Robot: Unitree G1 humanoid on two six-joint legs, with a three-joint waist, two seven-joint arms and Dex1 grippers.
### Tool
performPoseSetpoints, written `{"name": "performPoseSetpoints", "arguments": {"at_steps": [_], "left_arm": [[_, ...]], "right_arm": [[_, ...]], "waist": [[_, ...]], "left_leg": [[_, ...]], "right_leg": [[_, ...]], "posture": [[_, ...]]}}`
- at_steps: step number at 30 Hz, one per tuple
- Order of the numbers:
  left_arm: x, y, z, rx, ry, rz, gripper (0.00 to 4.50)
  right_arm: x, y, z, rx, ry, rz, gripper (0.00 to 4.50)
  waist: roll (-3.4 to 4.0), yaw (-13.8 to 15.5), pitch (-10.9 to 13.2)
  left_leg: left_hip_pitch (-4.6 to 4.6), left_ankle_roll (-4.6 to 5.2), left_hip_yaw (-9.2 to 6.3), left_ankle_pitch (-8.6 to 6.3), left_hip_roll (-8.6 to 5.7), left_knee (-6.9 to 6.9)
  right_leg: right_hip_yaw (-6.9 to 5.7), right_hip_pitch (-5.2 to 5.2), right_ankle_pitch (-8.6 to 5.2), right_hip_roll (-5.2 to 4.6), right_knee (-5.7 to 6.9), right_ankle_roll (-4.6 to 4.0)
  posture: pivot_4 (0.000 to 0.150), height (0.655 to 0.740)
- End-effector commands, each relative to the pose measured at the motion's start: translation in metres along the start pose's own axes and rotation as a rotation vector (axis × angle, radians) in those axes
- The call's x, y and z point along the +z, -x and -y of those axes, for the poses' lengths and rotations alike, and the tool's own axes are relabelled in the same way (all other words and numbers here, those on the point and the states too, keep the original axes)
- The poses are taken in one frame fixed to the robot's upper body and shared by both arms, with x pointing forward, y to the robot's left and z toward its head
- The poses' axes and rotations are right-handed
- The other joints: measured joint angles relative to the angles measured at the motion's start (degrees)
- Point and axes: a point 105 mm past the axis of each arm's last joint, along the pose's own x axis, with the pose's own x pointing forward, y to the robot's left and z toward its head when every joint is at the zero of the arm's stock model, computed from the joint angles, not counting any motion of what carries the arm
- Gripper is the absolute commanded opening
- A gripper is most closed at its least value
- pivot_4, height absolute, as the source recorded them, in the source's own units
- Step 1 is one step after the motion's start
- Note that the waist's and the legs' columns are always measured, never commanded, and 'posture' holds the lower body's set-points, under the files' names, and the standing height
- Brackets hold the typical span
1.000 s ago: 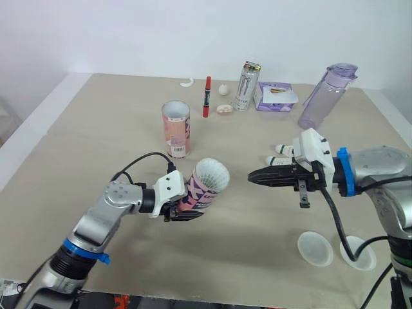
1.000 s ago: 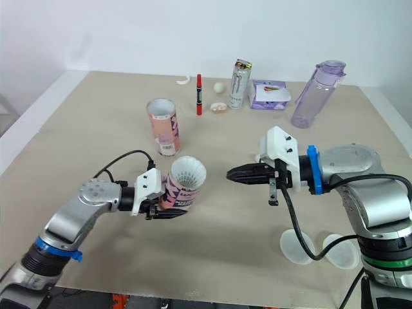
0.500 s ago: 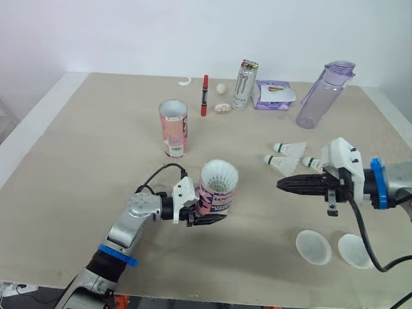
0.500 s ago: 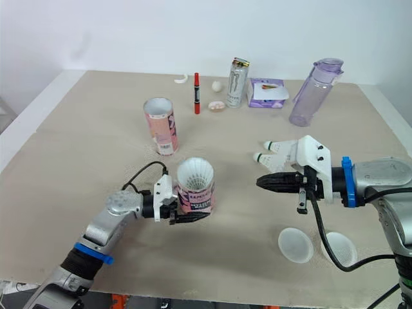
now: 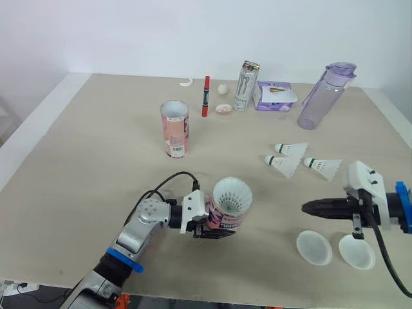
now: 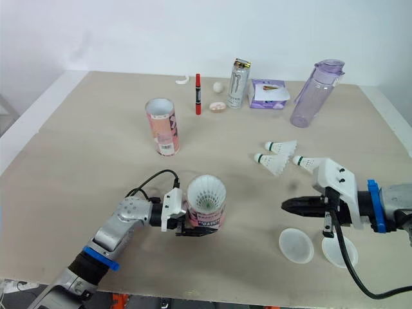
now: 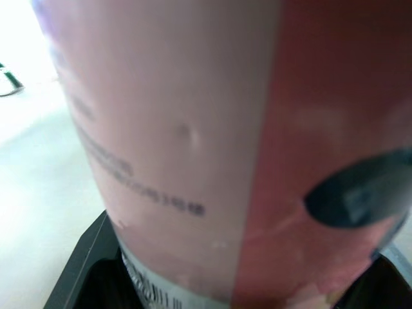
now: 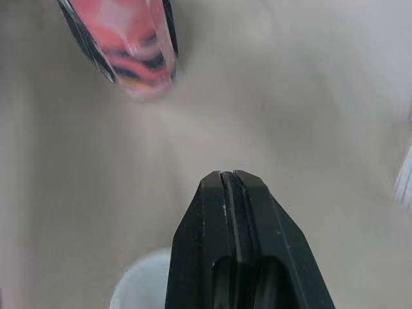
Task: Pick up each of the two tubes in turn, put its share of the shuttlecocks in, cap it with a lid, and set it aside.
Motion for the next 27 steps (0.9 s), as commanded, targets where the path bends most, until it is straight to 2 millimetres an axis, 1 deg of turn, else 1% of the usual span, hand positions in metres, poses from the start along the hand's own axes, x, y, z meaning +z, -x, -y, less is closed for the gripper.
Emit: {"name": "performPoseSetpoints", "arguments": {"at_steps": [1, 2, 3, 6, 7, 8, 9, 10, 11, 12, 14, 18, 22, 27], "left_arm": [[-0.009, -0.005, 0.015, -0.058, 0.032, -0.034, 2.8], [-0.012, -0.004, 0.016, -0.064, 0.04, -0.041, 2.8], [-0.014, -0.004, 0.018, -0.069, 0.047, -0.048, 2.8], [-0.018, -0.003, 0.022, -0.076, 0.07, -0.059, 2.8], [-0.019, -0.003, 0.023, -0.077, 0.073, -0.063, 2.8], [-0.02, -0.003, 0.023, -0.078, 0.074, -0.069, 2.8], [-0.021, -0.003, 0.024, -0.078, 0.074, -0.072, 2.8], [-0.021, -0.003, 0.024, -0.076, 0.077, -0.072, 2.8], [-0.021, -0.003, 0.024, -0.074, 0.076, -0.074, 2.8], [-0.021, -0.003, 0.025, -0.073, 0.075, -0.074, 2.8], [-0.021, -0.003, 0.025, -0.066, 0.076, -0.074, 2.8], [-0.021, -0.002, 0.023, -0.027, 0.101, -0.045, 2.8], [-0.023, -0.001, 0.022, -0.005, 0.122, -0.038, 2.8], [-0.033, 0.002, 0.027, -0.015, 0.118, -0.075, 2.8]], "right_arm": [[-0.004, 0.015, 0.003, -0.03, 0.038, -0.079, 0.34], [-0.011, 0.017, 0.003, -0.024, 0.022, -0.121, 0.51], [-0.016, 0.019, 0.002, -0.02, 0.012, -0.159, 0.85], [-0.021, 0.021, 0.002, -0.013, 0.011, -0.209, 2.37], [-0.021, 0.019, 0.003, -0.018, 0.015, -0.213, 2.61], [-0.02, 0.014, 0.004, -0.014, 0.017, -0.216, 3.12], [-0.02, 0.011, 0.005, -0.012, 0.018, -0.218, 3.36], [-0.019, 0.007, 0.005, -0.016, 0.012, -0.219, 3.36], [-0.019, 0.003, 0.005, -0.015, 0.006, -0.218, 3.86], [-0.019, 0.0, 0.005, -0.02, -0.001, -0.218, 3.99], [-0.02, -0.004, 0.005, -0.023, -0.005, -0.23, 3.99], [-0.021, -0.01, 0.003, -0.022, -0.014, -0.249, 3.99], [-0.021, -0.017, 0.001, -0.021, -0.014, -0.264, 3.99], [-0.026, -0.024, 0.0, -0.034, 0.002, -0.298, 3.99]], "waist": [[0.06, 0.0, 0.0], [0.13, 0.0, -0.1], [0.16, 0.0, -0.1], [0.15, 0.0, -0.1], [0.16, 0.0, -0.1], [0.16, 0.0, -0.1], [0.16, 0.0, -0.1], [0.15, 0.0, -0.1], [0.16, 0.0, -0.1], [0.15, -0.1, -0.1], [0.16, -0.1, -0.1], [0.17, -0.1, -0.1], [0.18, -0.1, -0.1], [0.23, -0.1, -0.2]], "left_leg": [[0.0, 0.0, 0.0, 0.0, 0.0, 0.0], [0.02, 0.0, -0.01, 0.0, 0.0, 0.01], [0.04, 0.0, 0.0, 0.0, 0.0, 0.03], [0.18, 0.0, 0.01, 0.0, 0.04, 0.04], [0.3, 0.0, 0.02, 0.0, 0.05, 0.03], [0.36, 0.0, 0.02, 0.0, 0.07, 0.02], [0.51, 0.0, 0.02, 0.0, 0.07, 0.01], [0.53, 0.0, 0.02, 0.0, 0.07, 0.01], [0.58, 0.0, 0.02, 0.0, 0.08, 0.0], [0.61, 0.0, 0.04, 0.0, 0.08, 0.0], [0.66, 0.0, 0.04, 0.0, 0.09, 0.01], [0.66, -0.01, 0.03, -0.01, 0.08, -0.02], [0.65, -0.02, 0.02, -0.01, 0.08, -0.03], [0.69, -0.01, 0.03, -0.01, 0.1, -0.02]], "right_leg": [[0.0, 0.01, 0.0, 0.0, 0.0, 0.0], [0.0, 0.02, 0.0, 0.0, 0.0, 0.01], [0.01, 0.04, -0.01, 0.0, 0.01, 0.05], [0.0, 0.17, -0.1, 0.05, 0.01, 0.2], [0.02, 0.28, -0.16, 0.06, 0.01, 0.29], [0.02, 0.35, -0.19, 0.08, 0.0, 0.31], [0.01, 0.52, -0.22, 0.09, 0.0, 0.3], [0.02, 0.54, -0.22, 0.09, 0.0, 0.3], [0.02, 0.59, -0.22, 0.09, 0.0, 0.3], [0.02, 0.62, -0.24, 0.09, 0.0, 0.27], [0.02, 0.68, -0.38, 0.09, 0.0, 0.02], [0.04, 0.69, -0.27, 0.08, 0.0, 0.29], [0.04, 0.69, -0.27, 0.08, 0.0, 0.29], [0.04, 0.7, -0.24, 0.09, 0.01, 0.29]], "posture": [[0.15, 0.74], [0.15, 0.74], [0.15, 0.74], [0.15, 0.74], [0.15, 0.74], [0.15, 0.74], [0.15, 0.74], [0.15, 0.74], [0.15, 0.74], [0.15, 0.74], [0.15, 0.74], [0.15, 0.74], [0.15, 0.74], [0.15, 0.74]]}}
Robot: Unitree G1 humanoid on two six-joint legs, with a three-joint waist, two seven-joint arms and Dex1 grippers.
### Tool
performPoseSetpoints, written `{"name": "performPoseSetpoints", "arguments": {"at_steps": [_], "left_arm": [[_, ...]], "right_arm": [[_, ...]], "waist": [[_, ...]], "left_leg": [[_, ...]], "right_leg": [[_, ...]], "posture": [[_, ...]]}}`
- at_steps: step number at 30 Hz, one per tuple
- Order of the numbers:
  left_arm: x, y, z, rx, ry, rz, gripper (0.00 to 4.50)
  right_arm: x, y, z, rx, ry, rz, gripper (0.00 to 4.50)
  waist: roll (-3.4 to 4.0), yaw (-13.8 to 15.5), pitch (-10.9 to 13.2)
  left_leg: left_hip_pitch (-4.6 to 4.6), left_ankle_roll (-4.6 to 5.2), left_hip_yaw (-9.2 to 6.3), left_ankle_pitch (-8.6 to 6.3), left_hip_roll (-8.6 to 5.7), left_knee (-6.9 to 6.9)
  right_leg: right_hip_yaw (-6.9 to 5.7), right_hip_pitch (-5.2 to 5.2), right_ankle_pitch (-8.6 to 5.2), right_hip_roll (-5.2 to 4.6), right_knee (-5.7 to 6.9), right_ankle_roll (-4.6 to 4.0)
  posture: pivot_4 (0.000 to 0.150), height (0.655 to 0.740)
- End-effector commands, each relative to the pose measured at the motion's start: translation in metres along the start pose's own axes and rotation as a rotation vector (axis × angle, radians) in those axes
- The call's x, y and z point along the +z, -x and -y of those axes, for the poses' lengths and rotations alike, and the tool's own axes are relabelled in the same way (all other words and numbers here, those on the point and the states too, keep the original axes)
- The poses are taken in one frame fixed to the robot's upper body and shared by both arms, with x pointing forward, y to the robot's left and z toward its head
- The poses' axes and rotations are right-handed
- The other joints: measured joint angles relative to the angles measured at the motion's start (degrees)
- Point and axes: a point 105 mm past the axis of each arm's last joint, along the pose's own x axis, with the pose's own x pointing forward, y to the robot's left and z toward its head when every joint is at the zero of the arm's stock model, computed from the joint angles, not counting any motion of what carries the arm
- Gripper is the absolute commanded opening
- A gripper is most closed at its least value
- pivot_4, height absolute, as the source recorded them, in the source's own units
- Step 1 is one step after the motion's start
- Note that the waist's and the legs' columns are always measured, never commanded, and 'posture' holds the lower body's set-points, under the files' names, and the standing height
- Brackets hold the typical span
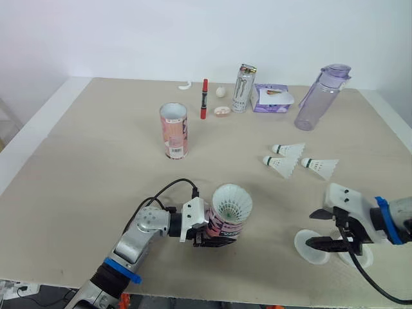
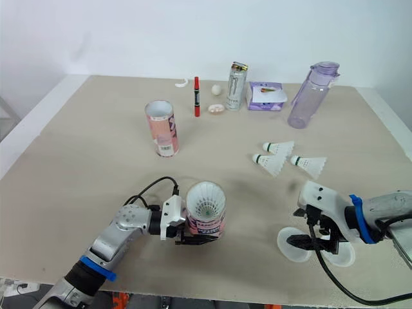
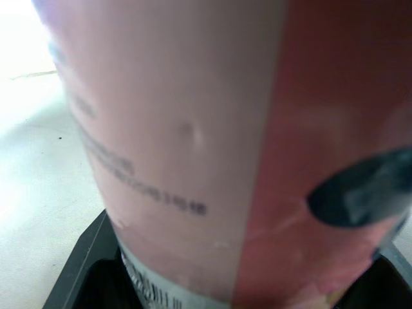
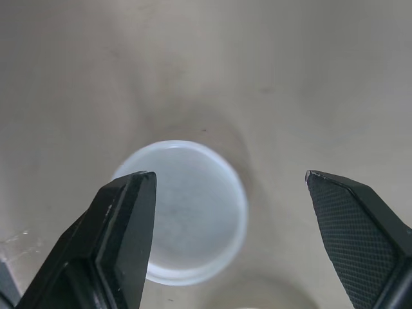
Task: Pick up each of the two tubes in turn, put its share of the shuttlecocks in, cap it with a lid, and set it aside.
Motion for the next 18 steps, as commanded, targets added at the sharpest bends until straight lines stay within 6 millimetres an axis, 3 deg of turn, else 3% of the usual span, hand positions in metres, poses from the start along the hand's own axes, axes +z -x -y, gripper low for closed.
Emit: {"name": "performPoseSetpoints", "arguments": {"at_steps": [1, 7, 13, 14, 18], "left_arm": [[-0.029, 0.003, 0.015, -0.032, 0.063, -0.089, 2.8], [-0.029, 0.003, 0.014, -0.035, 0.042, -0.094, 2.8], [-0.03, 0.005, 0.016, -0.037, 0.03, -0.106, 2.8], [-0.03, 0.005, 0.016, -0.035, 0.03, -0.109, 2.8], [-0.031, 0.006, 0.014, -0.028, 0.029, -0.116, 2.8]], "right_arm": [[0.004, -0.004, 0.003, -0.052, 0.046, -0.033, 3.99], [0.005, -0.011, 0.005, -0.069, 0.044, -0.038, 3.99], [0.001, -0.017, 0.002, -0.063, 0.076, -0.092, 2.09], [-0.001, -0.018, 0.002, -0.058, 0.087, -0.104, 1.46], [-0.004, -0.021, -0.001, -0.039, 0.109, -0.126, 0.5]], "waist": [[0.01, 0.0, 0.0], [0.13, 0.0, -0.1], [0.13, 0.0, -0.1], [0.15, 0.0, -0.1], [0.15, 0.0, -0.2]], "left_leg": [[0.0, 0.0, 0.02, 0.0, 0.0, 0.01], [0.02, 0.0, 0.02, 0.0, 0.04, 0.0], [0.02, 0.0, 0.02, 0.0, 0.03, 0.01], [0.02, 0.0, 0.01, 0.0, 0.04, 0.01], [0.03, 0.0, 0.02, 0.0, 0.08, 0.0]], "right_leg": [[0.01, 0.0, 0.0, 0.0, 0.0, 0.0], [0.01, 0.0, 0.01, 0.03, 0.0, -0.03], [0.02, 0.01, 0.02, 0.03, 0.0, -0.02], [0.01, 0.01, 0.01, 0.04, 0.0, -0.02], [0.01, 0.0, 0.01, 0.08, 0.0, -0.03]], "posture": [[0.15, 0.74], [0.15, 0.74], [0.15, 0.74], [0.15, 0.74], [0.15, 0.74]]}}
